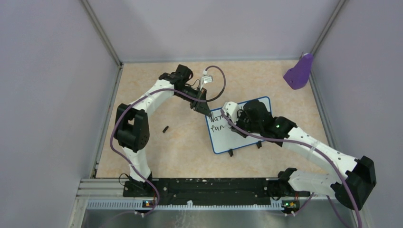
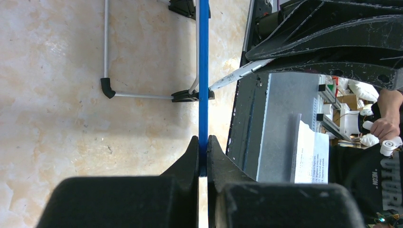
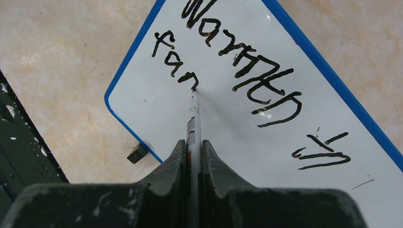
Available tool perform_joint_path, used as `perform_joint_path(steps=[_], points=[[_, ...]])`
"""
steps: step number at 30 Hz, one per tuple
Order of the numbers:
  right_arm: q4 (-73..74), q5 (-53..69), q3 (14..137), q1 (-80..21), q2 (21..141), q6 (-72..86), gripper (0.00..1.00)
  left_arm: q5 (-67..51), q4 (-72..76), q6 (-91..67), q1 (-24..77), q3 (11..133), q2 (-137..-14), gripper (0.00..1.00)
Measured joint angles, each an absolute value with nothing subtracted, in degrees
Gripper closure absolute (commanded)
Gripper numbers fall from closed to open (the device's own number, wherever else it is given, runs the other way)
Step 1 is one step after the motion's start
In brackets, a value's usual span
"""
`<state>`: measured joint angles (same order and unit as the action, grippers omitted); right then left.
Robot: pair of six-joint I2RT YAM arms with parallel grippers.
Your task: Write a sentence on the whiteboard
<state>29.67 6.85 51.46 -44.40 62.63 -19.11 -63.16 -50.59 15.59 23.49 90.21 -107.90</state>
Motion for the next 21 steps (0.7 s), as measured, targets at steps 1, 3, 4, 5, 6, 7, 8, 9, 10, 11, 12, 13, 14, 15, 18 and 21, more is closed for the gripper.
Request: perform_joint_path(steps=[1,3,4,5,6,7,8,9,10,11,12,13,14,15,18,21], points=[[29.6,6.7,51.5,-44.4,62.6,-18.9,1.0,-63.1,-50.6,15.6,23.5,90.2,-107.9,1.0],[29.5,6.5,51.7,-44.3,62.6,-18.7,1.0,-63.1,-50.6,15.6,23.5,90.2,-107.9,1.0],[29.5,6.3,51.8,-44.2,62.7,-18.5,1.0,-63.1,-50.6,15.6,23.5,90.2,-107.9,1.0],[29.2,6.1,51.9,-44.1,62.7,-18.3,1.0,-63.1,-50.6,15.6,23.5,90.2,-107.9,1.0],[29.0,6.0,51.9,-44.0,62.7,-18.2,1.0,-63.1,-50.6,15.6,23.5,90.2,-107.9,1.0],[28.9,6.0,51.9,-44.0,62.7,-18.2,1.0,-63.1,-50.6,15.6,23.5,90.2,-107.9,1.0],[28.9,5.9,51.9,-44.0,62.7,-18.1,1.0,-63.1,-50.6,15.6,23.5,90.2,-107.9,1.0],[29.0,5.8,51.9,-44.0,62.7,-18.0,1.0,-63.1,-50.6,15.6,23.5,90.2,-107.9,1.0],[29.0,5.8,51.9,-44.0,62.7,-17.9,1.0,-63.1,-50.6,15.6,23.5,90.2,-107.9,1.0],[29.0,5.8,51.9,-44.0,62.7,-17.9,1.0,-63.1,-50.6,15.6,23.5,90.2,-107.9,1.0],[29.0,5.7,51.9,-44.0,62.7,-17.9,1.0,-63.1,-50.6,15.6,23.5,90.2,-107.9,1.0],[29.0,5.7,51.9,-44.0,62.6,-17.9,1.0,-63.1,-50.6,15.6,23.5,90.2,-107.9,1.0],[29.0,5.6,51.9,-44.0,62.6,-18.0,1.0,-63.1,-50.6,15.6,23.5,90.2,-107.9,1.0],[29.1,5.6,51.9,-44.0,62.6,-18.0,1.0,-63.1,-50.6,15.6,23.5,90.2,-107.9,1.0],[29.2,5.4,51.8,-44.0,62.5,-18.0,1.0,-63.0,-50.6,15.6,23.5,90.2,-107.9,1.0],[29.8,5.0,51.7,-43.9,62.0,-18.2,1.0,-63.1,-50.6,15.6,23.5,90.2,-107.9,1.0]])
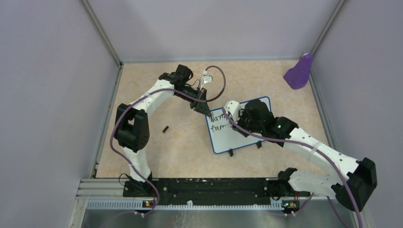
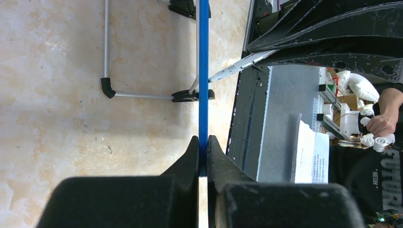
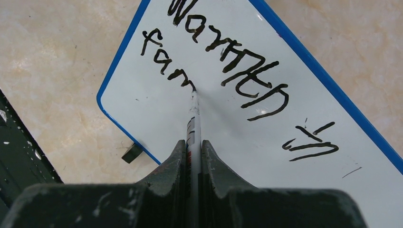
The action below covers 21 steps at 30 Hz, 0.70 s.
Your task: Write a sentence on the whiteboard
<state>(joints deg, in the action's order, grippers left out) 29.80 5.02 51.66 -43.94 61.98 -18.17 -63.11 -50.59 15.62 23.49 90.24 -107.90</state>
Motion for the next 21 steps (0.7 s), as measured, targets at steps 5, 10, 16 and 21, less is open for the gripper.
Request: perform_joint_path(steps=[5,10,16,21], points=[[31.1,5.9,51.2,-43.7,61.7,-19.1,1.0,-63.2,-50.6,15.6,23.5,90.2,-107.9,1.0],[32.8,7.9,51.0,-43.7,61.7,-19.9,1.0,-63.2,-50.6,15.6,23.5,90.2,-107.9,1.0],[32.7,8.2,51.0,-43.6,61.5,-19.7,1.0,-63.2,-50.6,15.6,23.5,90.2,-107.9,1.0],[32.4,7.5,51.1,-42.8,60.0,-19.0,1.0,-63.2,-50.6,15.6,23.5,90.2,-107.9,1.0]])
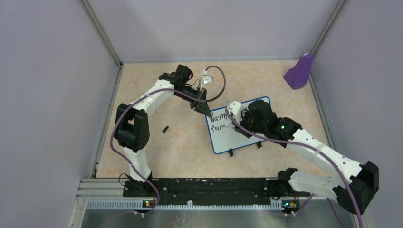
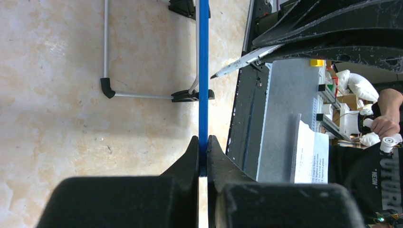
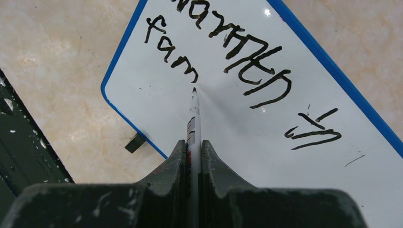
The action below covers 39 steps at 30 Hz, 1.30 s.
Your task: Write a sentence on the whiteboard
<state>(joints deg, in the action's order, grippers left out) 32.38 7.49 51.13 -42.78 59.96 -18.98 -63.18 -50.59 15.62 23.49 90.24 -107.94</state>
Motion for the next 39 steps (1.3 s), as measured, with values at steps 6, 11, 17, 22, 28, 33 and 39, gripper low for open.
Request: perform_joint_path(steps=[6,11,17,22,28,33,39], points=[[31.9,5.5,51.2,-42.5,59.9,-18.7,1.0,-63.2,-50.6,15.6,23.5,90.2,-107.9,1.0],[30.7,5.2,51.2,-42.5,60.1,-18.5,1.0,-63.2,-50.6,15.6,23.5,90.2,-107.9,1.0],[29.4,5.6,51.2,-42.5,61.2,-18.2,1.0,-63.1,-50.6,15.8,23.5,90.2,-107.9,1.0],[29.4,5.5,51.2,-42.5,61.3,-18.2,1.0,-63.2,-50.6,15.8,23.5,90.2,-108.0,1.0],[30.2,4.9,51.2,-41.5,60.7,-18.3,1.0,-63.2,-50.6,15.8,23.4,90.2,-108.2,1.0],[30.5,4.9,51.2,-41.1,60.4,-18.3,1.0,-63.4,-50.6,15.8,23.4,90.3,-108.2,1.0],[30.7,6.6,51.2,-41.0,60.9,-18.4,1.0,-63.4,-50.6,15.8,23.4,90.3,-108.3,1.0]])
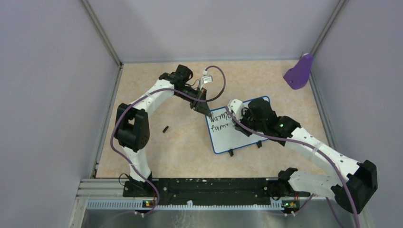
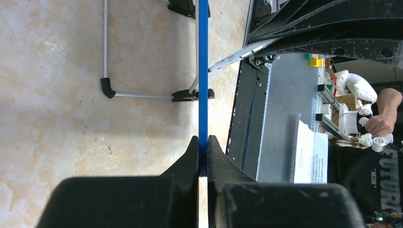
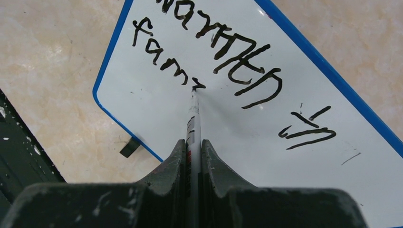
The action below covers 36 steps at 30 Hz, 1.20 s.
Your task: Write a sentence on the whiteboard
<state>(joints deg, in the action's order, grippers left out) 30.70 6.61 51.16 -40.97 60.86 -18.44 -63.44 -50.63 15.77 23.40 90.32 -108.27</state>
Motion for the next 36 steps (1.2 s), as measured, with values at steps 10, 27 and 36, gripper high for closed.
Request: perform_joint_path(steps=[10,27,36], points=[[33.1,8.4,51.1,-41.1,62.0,-19.8,1.0,-63.4,-50.6,15.8,23.4,90.3,-108.3,1.0],[32.6,5.8,55.7,-41.1,62.0,-19.3,1.0,-63.6,-50.7,15.8,23.4,90.3,-108.3,1.0],[32.1,5.8,55.5,-41.1,63.3,-19.4,1.0,-63.6,-50.9,15.8,23.4,90.5,-108.3,1.0]])
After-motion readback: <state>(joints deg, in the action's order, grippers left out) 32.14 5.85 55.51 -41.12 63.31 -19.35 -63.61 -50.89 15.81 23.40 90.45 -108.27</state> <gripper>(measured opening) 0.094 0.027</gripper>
